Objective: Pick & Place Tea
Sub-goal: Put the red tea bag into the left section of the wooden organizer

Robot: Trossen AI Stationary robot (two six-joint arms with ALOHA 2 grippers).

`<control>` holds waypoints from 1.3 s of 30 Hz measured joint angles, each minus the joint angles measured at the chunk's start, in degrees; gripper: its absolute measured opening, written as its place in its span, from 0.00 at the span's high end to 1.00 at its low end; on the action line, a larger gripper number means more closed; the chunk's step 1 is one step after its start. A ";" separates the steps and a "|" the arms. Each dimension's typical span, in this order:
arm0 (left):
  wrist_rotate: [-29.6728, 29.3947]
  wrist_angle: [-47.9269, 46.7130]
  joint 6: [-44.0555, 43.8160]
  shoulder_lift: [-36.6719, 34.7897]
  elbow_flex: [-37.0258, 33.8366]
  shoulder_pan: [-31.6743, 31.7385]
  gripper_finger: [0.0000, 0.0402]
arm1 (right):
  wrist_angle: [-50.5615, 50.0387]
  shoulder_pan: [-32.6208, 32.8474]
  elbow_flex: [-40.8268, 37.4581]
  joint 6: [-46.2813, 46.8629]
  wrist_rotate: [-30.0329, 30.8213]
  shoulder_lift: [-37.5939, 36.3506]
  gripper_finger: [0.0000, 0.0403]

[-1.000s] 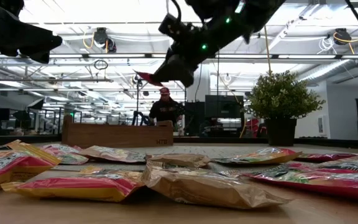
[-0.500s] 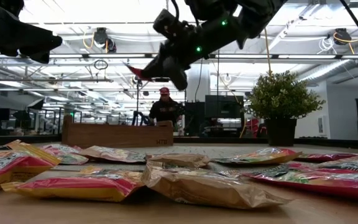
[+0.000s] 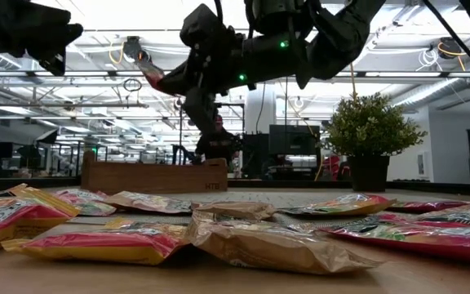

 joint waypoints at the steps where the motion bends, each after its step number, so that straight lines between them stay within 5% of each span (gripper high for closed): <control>1: -1.45 -0.02 -0.48 0.02 0.00 0.00 0.68 | 0.20 -0.16 0.00 -0.01 0.02 0.01 1.00; 7: -12.30 0.49 -11.26 1.49 0.66 1.48 0.68 | 0.22 -1.09 0.00 0.00 0.54 -0.03 0.99; 14: -5.59 0.42 -20.87 15.68 5.86 6.80 0.66 | -0.12 -1.09 0.00 0.64 0.10 -0.03 0.99; 19: 4.48 -0.66 -22.97 32.01 14.80 13.04 0.52 | -0.21 -1.00 0.00 3.29 0.10 -0.03 0.99; 25: 11.03 -21.13 -27.97 45.32 32.26 21.86 0.36 | -0.42 -0.19 0.00 3.30 1.71 -0.03 0.99; 31: 16.81 -26.26 -26.46 53.31 39.99 27.30 0.36 | -0.25 0.91 0.00 1.76 3.34 -0.05 0.99; 39: 19.77 -29.03 -26.47 56.80 40.61 28.63 0.41 | 0.31 1.32 0.00 0.00 7.45 -0.05 0.99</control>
